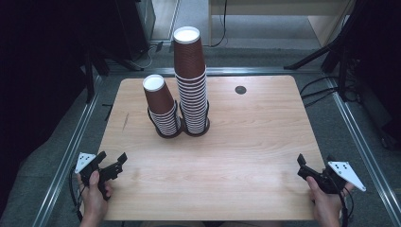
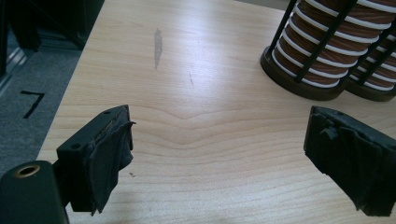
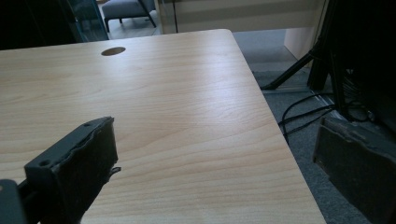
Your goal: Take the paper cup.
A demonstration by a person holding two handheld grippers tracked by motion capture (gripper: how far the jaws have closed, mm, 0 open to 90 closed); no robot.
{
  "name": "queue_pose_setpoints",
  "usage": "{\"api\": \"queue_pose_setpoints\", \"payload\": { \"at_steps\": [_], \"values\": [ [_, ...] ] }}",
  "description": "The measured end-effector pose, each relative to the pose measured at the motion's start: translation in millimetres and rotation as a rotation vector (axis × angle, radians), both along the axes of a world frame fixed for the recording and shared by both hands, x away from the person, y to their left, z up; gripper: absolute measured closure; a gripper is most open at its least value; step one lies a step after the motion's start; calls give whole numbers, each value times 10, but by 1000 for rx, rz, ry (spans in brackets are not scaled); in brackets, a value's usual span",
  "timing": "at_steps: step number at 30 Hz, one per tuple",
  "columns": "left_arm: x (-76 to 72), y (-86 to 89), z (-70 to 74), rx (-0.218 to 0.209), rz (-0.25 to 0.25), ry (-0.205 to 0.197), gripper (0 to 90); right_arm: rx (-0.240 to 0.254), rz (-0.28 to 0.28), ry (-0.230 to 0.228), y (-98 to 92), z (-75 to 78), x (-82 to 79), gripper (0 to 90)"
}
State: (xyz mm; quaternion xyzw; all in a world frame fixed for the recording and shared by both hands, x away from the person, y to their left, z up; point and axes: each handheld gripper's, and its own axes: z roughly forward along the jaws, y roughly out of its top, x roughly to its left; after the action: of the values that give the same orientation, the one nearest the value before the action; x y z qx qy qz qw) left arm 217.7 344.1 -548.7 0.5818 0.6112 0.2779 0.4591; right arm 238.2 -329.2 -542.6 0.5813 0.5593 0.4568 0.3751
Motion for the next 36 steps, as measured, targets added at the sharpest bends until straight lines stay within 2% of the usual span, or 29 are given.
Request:
{"api": "queue_pose_setpoints", "payload": {
  "at_steps": [3,10,15,20,23,26,36],
  "values": [
    [6,-10,0,4,-3,4,78,-14,3,0,21,-4,5,0],
    [3,-10,-5,3,9,7,78,-13,6,-2,31,6,10,0],
    [11,-19,-6,13,9,9,78,-35,25,-11,124,63,17,0],
    [-1,-29,-8,22,-4,7,79,-50,56,-26,265,207,37,0],
    [10,-24,-8,15,-2,7,78,-42,67,-22,354,296,59,0],
    [19,-28,-10,17,-7,7,79,-53,78,-15,440,384,98,0],
    [13,-23,-11,11,-3,6,79,-56,138,-40,641,636,242,0]
  ]
}}
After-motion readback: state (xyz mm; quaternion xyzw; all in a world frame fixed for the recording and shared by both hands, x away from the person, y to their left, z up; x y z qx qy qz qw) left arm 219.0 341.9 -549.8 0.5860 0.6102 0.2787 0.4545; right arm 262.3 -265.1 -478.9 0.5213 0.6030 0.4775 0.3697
